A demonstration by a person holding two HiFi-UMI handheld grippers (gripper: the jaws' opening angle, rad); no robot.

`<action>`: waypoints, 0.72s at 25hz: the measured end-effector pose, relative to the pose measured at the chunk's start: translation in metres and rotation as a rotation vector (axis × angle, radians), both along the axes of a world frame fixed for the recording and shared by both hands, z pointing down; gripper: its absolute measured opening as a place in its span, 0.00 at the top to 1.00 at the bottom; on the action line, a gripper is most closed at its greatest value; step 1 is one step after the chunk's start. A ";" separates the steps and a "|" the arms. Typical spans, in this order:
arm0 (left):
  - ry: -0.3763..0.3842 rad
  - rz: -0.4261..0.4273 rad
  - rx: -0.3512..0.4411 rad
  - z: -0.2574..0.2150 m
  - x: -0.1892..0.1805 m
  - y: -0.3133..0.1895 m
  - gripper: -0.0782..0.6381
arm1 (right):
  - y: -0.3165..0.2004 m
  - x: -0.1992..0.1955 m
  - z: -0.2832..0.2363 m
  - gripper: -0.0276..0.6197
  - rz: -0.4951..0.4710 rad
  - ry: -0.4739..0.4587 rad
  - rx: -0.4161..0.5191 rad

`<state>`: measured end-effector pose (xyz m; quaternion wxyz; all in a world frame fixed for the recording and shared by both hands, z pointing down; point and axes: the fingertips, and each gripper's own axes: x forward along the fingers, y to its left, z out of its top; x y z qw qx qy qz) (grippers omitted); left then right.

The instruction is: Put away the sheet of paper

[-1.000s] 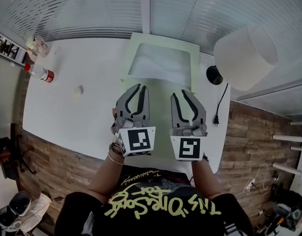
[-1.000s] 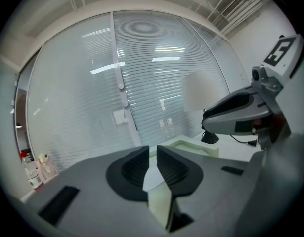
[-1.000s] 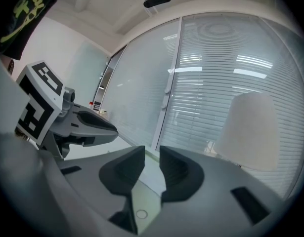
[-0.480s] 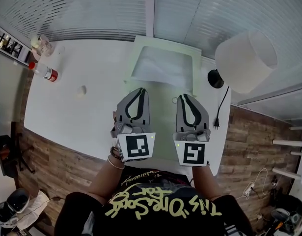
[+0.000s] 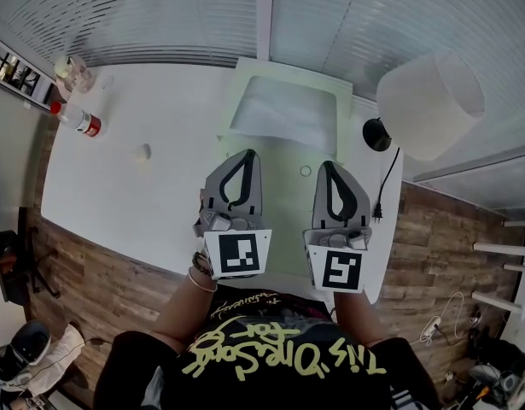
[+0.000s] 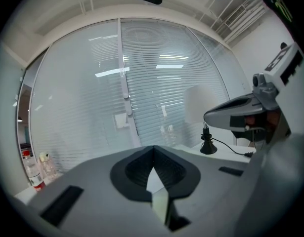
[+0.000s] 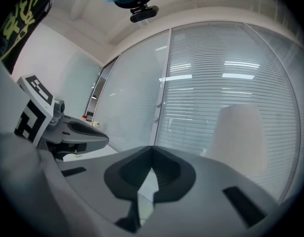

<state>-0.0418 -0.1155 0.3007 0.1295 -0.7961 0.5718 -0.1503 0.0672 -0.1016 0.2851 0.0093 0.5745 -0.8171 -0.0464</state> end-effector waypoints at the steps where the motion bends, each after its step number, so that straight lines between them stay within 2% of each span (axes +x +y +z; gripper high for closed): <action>1: 0.001 0.000 0.000 0.000 0.000 0.000 0.88 | 0.000 0.000 0.000 0.95 0.001 0.000 -0.001; 10: -0.009 -0.002 0.004 -0.004 -0.001 0.000 0.88 | 0.002 -0.001 -0.002 0.95 0.003 -0.005 -0.006; 15: -0.011 -0.004 0.005 -0.004 -0.002 -0.001 0.88 | 0.004 -0.002 0.001 0.95 -0.018 0.043 -0.018; 18: -0.014 -0.002 0.011 -0.007 -0.002 -0.001 0.88 | 0.004 -0.002 -0.001 0.95 -0.009 0.022 -0.012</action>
